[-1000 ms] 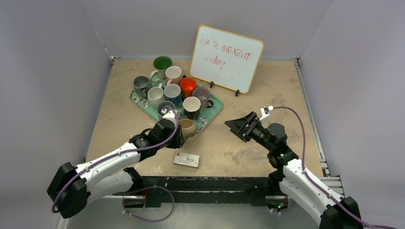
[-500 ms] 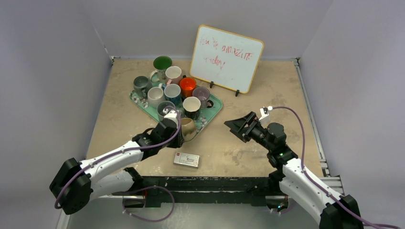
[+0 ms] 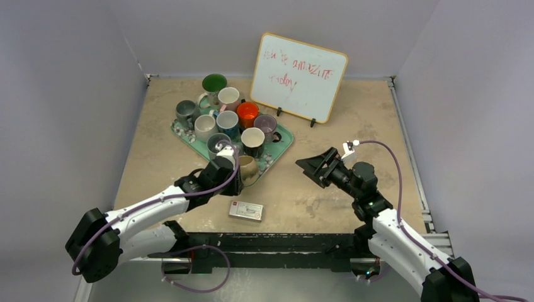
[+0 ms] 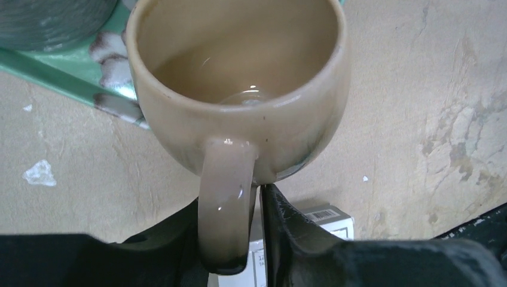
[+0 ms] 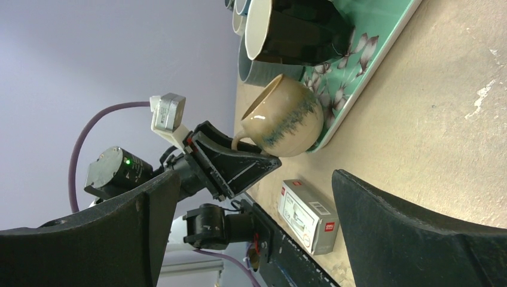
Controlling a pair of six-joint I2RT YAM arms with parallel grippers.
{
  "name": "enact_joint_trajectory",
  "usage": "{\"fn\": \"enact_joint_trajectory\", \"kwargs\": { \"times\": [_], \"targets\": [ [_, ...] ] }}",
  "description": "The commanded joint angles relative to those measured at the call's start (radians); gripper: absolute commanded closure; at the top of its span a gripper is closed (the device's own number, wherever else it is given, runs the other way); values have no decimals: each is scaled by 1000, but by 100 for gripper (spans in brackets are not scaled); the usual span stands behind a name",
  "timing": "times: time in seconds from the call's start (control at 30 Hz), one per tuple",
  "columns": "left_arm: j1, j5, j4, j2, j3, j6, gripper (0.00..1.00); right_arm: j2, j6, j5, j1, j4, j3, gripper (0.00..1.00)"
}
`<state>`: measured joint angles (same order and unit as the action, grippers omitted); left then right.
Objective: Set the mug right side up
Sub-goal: Place the cup on the tray.
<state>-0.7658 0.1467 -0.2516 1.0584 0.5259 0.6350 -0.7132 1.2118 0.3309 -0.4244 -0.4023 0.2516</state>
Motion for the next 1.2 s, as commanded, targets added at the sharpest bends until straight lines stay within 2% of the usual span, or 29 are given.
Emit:
{"fn": "enact_joint_trajectory", "kwargs": {
  "times": [0.0,0.13,0.4,0.57,0.67,0.9,1.17],
  "targets": [
    [4,-30,-90,-53,47,14,64,8,-3,-13,6,-36,-10,1],
    [4,-46,-143,-102,54,40,59,4,-1,-13,6,-44,-13,1],
    [5,-44,-197,-98,126,27,60,11,6,-6,6,-46,-17,1],
    [5,-43,-200,-75,144,1,71,30,5,-12,6,-31,-18,1],
    [5,-25,-193,-53,144,-20,74,30,3,-15,6,-29,-18,1],
    [5,-9,-114,-26,111,-78,98,18,1,-8,6,-34,-12,1],
    [5,27,9,-36,56,-172,100,13,-2,-10,6,-38,-10,1]
  ]
}}
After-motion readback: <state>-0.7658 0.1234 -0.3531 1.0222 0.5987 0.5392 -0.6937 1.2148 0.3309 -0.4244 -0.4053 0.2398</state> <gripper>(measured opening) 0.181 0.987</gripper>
